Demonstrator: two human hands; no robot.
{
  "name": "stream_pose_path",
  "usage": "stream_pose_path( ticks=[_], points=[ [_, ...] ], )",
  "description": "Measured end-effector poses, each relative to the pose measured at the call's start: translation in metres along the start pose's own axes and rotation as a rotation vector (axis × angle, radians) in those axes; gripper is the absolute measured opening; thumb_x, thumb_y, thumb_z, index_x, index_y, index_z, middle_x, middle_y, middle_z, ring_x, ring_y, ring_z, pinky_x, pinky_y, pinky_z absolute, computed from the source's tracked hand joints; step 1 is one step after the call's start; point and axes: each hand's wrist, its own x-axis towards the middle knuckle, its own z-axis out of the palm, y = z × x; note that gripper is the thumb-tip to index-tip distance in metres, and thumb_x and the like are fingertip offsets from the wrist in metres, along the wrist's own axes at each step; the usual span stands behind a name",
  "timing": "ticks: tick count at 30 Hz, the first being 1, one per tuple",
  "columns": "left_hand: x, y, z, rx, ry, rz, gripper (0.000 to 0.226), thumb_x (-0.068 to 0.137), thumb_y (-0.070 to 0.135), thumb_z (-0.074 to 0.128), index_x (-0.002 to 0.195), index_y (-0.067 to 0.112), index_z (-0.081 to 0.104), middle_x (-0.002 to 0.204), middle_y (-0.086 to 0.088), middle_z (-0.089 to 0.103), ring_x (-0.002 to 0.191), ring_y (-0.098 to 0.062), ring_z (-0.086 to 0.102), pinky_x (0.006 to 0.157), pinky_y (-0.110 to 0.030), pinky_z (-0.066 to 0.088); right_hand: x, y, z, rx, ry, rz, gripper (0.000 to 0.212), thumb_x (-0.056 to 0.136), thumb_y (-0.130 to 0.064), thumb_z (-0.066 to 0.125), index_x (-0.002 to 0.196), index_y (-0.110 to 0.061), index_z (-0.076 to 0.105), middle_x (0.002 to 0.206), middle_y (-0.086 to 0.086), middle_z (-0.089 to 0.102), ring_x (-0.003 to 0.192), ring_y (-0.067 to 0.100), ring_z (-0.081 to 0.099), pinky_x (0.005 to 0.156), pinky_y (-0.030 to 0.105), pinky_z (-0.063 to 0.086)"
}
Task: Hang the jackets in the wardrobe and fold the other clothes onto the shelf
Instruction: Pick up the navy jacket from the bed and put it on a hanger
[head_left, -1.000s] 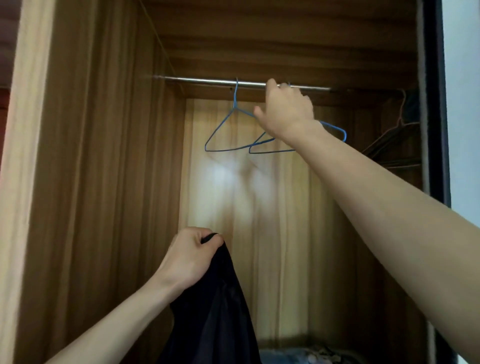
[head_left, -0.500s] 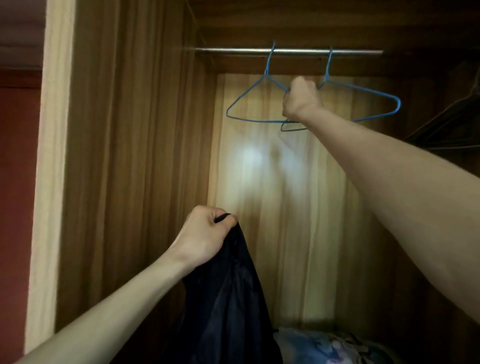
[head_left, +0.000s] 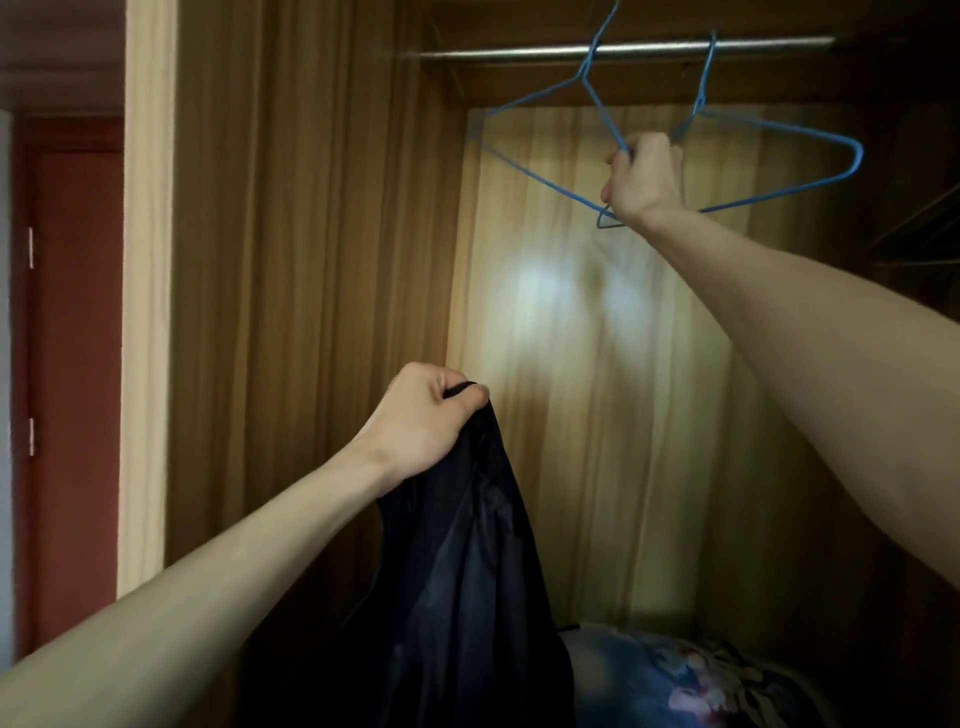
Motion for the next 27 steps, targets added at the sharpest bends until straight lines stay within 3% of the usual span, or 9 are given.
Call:
stream_pose_path(
  ticks=[2,5,8,11,14,16,18,22,27],
  points=[
    [0.002,-0.001,-0.001,-0.005,0.013,0.009,0.046,0.104,0.027,0.06,0.078,-0.012,0.06,0.064,-0.009,0.059,0.059,-0.021,0.061,0.061,-0.033,0.05,-0.002,-0.004,-0.006,0.07,0.042,-0.002,0.032,0.105,-0.019,0.041,0.114,-0.006,0.069,0.093,0.016,0.072,0.072,0.025,0.067,0.06,0.036,0.059],
    [0.002,-0.004,-0.005,-0.053,0.048,0.006,0.048,0.104,0.026,0.06,0.079,-0.014,0.055,0.063,-0.01,0.054,0.058,-0.022,0.056,0.06,-0.033,0.047,-0.018,-0.003,-0.008,0.204,0.06,-0.01,0.025,0.105,-0.02,0.045,0.113,-0.013,0.068,0.068,0.0,0.066,0.059,0.012,0.061,0.068,0.036,0.058],
    [-0.001,-0.006,-0.005,-0.062,0.094,-0.01,0.048,0.104,0.023,0.06,0.066,-0.004,0.05,0.058,-0.005,0.049,0.054,-0.017,0.05,0.055,-0.027,0.042,-0.061,0.007,-0.002,0.411,0.075,0.039,0.015,0.097,-0.029,0.054,0.097,-0.021,0.066,0.062,-0.001,0.063,0.058,0.014,0.06,0.064,0.036,0.054],
    [-0.006,-0.005,-0.004,-0.061,0.105,-0.034,0.049,0.105,0.023,0.061,0.059,0.009,0.05,0.056,-0.001,0.048,0.051,-0.014,0.048,0.053,-0.025,0.042,-0.104,0.02,0.004,0.543,-0.062,0.124,0.013,0.089,-0.037,0.065,0.091,-0.025,0.062,0.067,0.001,0.063,0.051,0.016,0.055,0.054,0.028,0.047],
    [-0.011,-0.003,-0.004,-0.092,0.093,-0.069,0.049,0.105,0.029,0.062,0.068,-0.002,0.054,0.063,-0.009,0.052,0.057,-0.02,0.052,0.058,-0.03,0.045,-0.123,0.028,0.007,0.538,-0.16,0.164,0.017,0.092,-0.036,0.065,0.091,-0.019,0.063,0.062,-0.006,0.054,0.048,0.015,0.045,0.051,0.028,0.043],
    [-0.015,0.0,-0.003,-0.115,0.103,-0.09,0.046,0.104,0.031,0.063,0.07,0.0,0.06,0.065,-0.011,0.055,0.059,-0.022,0.054,0.06,-0.032,0.045,-0.134,0.031,0.006,0.515,-0.187,0.181,0.025,0.097,-0.038,0.059,0.082,-0.018,0.065,0.054,-0.015,0.05,0.05,0.013,0.042,0.054,0.028,0.037],
    [-0.02,0.003,-0.002,-0.125,0.12,-0.096,0.045,0.103,0.032,0.064,0.072,0.0,0.063,0.065,-0.012,0.056,0.06,-0.023,0.053,0.06,-0.033,0.044,-0.153,0.035,0.003,0.531,-0.255,0.2,0.03,0.1,-0.035,0.056,0.078,-0.018,0.067,0.053,-0.013,0.046,0.047,0.009,0.04,0.052,0.023,0.034],
    [-0.037,0.006,-0.007,0.151,0.104,0.041,0.055,0.105,0.04,0.06,0.075,-0.005,0.049,0.064,-0.004,0.042,0.059,-0.017,0.039,0.054,-0.028,0.036,-0.197,0.044,-0.01,0.652,-0.401,0.194,0.029,0.106,-0.03,0.054,0.085,-0.015,0.066,0.061,-0.004,0.038,0.045,0.007,0.032,0.044,0.016,0.029],
    [-0.065,0.007,-0.02,0.357,0.109,0.122,0.05,0.106,0.035,0.059,0.072,0.001,0.05,0.063,0.005,0.04,0.06,-0.011,0.036,0.058,-0.029,0.038,-0.247,0.073,-0.023,0.805,-0.552,0.226,0.028,0.108,-0.032,0.055,0.086,-0.018,0.065,0.055,-0.01,0.029,0.045,0.006,0.022,0.04,0.017,0.018]
  ],
)
